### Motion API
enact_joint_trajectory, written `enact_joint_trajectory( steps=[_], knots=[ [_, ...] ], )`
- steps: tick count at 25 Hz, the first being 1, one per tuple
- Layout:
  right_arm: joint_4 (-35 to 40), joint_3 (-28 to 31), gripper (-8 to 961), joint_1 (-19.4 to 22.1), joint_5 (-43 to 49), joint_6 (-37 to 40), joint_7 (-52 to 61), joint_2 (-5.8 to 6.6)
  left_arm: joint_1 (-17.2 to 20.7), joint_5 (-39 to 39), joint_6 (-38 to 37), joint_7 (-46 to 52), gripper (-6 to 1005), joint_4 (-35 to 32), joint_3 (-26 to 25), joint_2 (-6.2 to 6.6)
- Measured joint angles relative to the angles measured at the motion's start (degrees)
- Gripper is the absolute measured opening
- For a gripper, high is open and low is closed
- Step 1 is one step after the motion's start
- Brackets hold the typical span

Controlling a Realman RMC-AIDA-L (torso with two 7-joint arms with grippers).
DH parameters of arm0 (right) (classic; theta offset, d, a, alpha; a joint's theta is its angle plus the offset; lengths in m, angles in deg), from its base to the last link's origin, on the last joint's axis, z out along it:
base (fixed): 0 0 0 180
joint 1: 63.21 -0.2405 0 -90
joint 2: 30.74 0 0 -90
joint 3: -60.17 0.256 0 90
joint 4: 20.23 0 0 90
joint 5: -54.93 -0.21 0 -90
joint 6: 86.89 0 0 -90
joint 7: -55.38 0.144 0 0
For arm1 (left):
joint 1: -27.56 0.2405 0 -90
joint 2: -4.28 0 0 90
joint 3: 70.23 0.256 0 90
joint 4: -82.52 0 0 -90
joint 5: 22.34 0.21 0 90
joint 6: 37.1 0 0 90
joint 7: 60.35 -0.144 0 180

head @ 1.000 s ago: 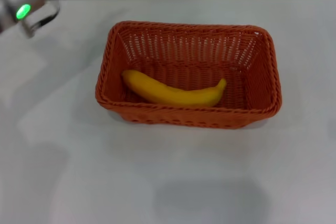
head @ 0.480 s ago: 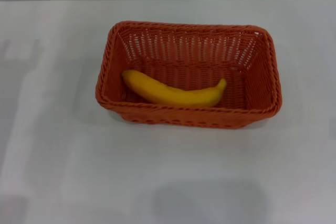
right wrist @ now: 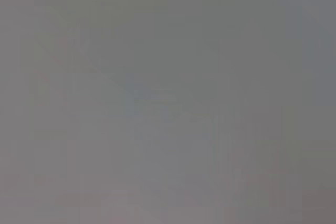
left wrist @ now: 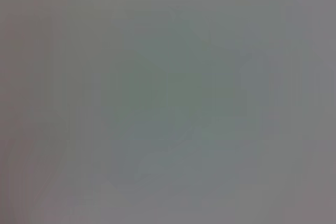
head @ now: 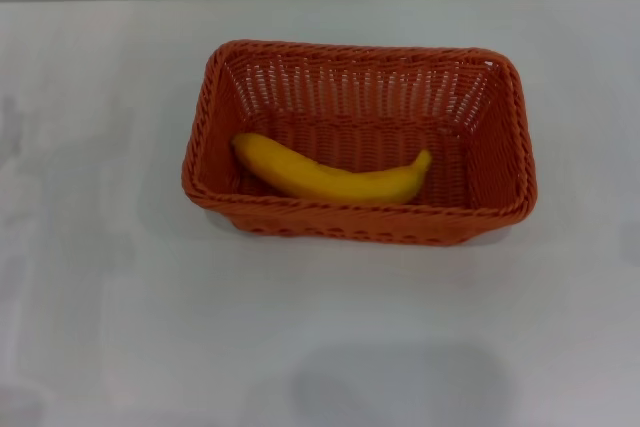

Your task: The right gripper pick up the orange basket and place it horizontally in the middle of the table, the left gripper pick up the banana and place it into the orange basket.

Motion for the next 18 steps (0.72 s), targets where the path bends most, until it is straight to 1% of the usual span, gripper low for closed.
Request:
enact_joint_trajectory(
  steps=[15, 18],
  knots=[
    [0.10, -0.68, 872, -0.20, 0.04, 0.67, -0.02, 0.00, -0.24, -0.38, 0.52, -5.94, 881, -0.34, 0.00, -0.18],
    [0.10, -0.68, 872, -0.40, 0.04, 0.67, -0.03, 0.00, -0.22, -0.44, 0.52, -6.38, 881, -0.37, -0.83, -0.21]
  ],
)
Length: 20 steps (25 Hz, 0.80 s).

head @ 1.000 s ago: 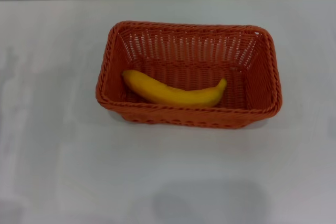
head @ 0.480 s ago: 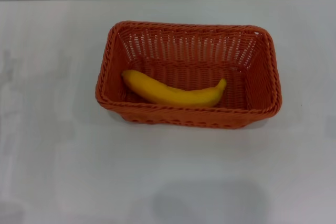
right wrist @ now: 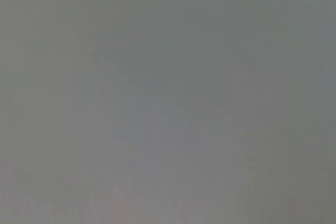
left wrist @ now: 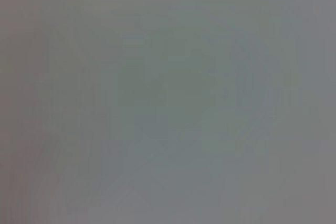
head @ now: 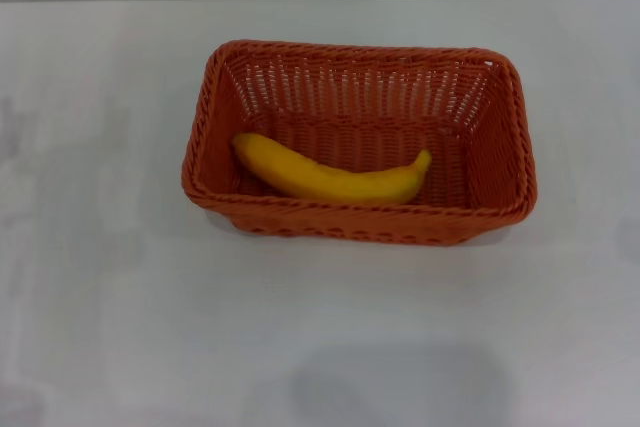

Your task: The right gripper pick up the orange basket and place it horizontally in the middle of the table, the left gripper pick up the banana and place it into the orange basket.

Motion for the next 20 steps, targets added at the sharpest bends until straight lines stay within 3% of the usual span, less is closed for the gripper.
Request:
enact_joint_trajectory(
  steps=[20],
  knots=[
    [-0.10, 0.00, 872, -1.52, -0.01, 0.00, 0.03, -0.09, 0.35, -1.47, 0.51, -0.09, 880, -1.21, -1.46, 0.12]
  ],
)
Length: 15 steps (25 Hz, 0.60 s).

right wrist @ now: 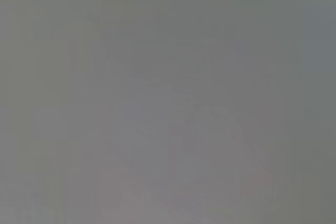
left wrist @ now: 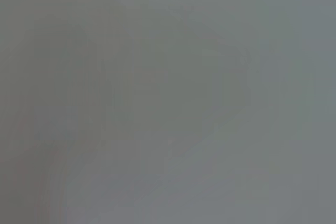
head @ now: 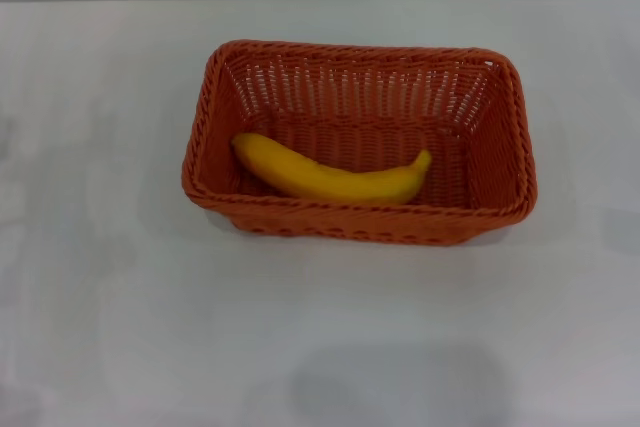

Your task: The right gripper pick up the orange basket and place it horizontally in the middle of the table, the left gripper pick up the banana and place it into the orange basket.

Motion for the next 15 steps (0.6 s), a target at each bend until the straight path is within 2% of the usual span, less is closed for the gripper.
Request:
enact_joint_trajectory(
  steps=[15],
  knots=[
    [0.00, 0.00, 872, -0.05, -0.06, 0.00, -0.03, 0.00, 0.42, 0.00, 0.28, -0.18, 881, 0.38, 0.00, 0.07]
  ],
)
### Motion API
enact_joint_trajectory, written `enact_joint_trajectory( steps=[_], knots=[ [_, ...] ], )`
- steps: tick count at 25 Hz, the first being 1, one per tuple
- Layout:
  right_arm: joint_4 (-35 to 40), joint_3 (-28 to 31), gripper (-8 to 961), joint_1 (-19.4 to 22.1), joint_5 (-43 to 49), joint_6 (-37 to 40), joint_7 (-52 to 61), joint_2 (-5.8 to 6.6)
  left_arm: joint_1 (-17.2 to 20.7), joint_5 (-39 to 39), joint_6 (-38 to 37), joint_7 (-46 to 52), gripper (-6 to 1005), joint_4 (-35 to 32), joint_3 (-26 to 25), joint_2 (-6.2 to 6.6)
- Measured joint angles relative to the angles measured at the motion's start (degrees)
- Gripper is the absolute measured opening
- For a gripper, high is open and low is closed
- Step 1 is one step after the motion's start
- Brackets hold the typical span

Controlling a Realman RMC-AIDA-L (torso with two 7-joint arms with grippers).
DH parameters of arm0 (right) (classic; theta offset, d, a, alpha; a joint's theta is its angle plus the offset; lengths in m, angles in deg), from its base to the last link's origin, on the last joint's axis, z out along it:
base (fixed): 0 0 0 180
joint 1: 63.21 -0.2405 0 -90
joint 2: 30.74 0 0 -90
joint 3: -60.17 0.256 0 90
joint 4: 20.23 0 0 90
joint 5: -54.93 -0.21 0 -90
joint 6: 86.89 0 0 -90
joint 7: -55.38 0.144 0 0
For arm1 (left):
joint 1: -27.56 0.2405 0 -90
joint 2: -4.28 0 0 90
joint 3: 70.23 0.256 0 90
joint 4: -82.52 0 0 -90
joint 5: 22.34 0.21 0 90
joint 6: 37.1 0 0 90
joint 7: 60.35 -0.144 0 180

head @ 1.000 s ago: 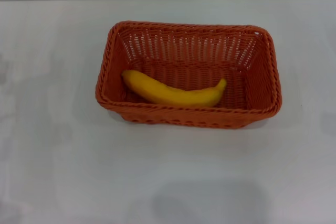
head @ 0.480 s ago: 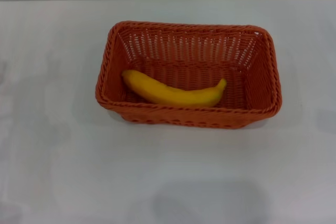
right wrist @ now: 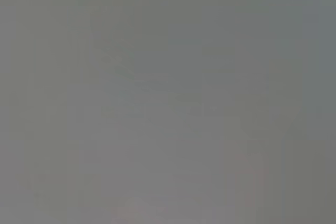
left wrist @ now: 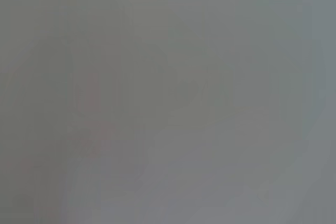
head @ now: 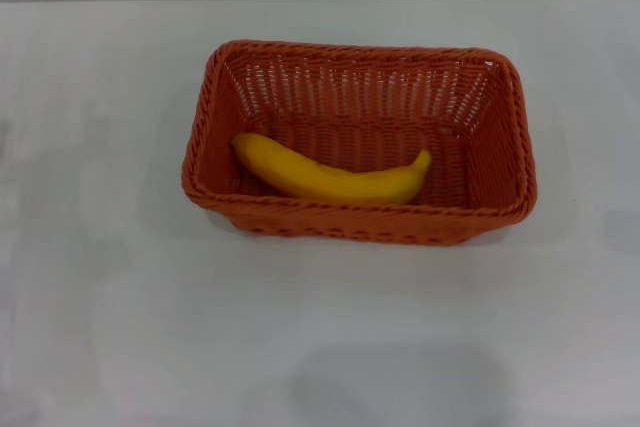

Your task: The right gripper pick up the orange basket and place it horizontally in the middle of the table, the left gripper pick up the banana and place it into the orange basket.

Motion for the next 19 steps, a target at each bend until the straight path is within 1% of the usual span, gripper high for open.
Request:
enact_joint_trajectory(
  steps=[19],
  knots=[
    [-0.51, 0.00, 872, -0.05, -0.03, -0.04, 0.00, -0.03, 0.67, -2.00, -0.25, 0.00, 880, -0.55, 0.00, -0.16]
  ],
)
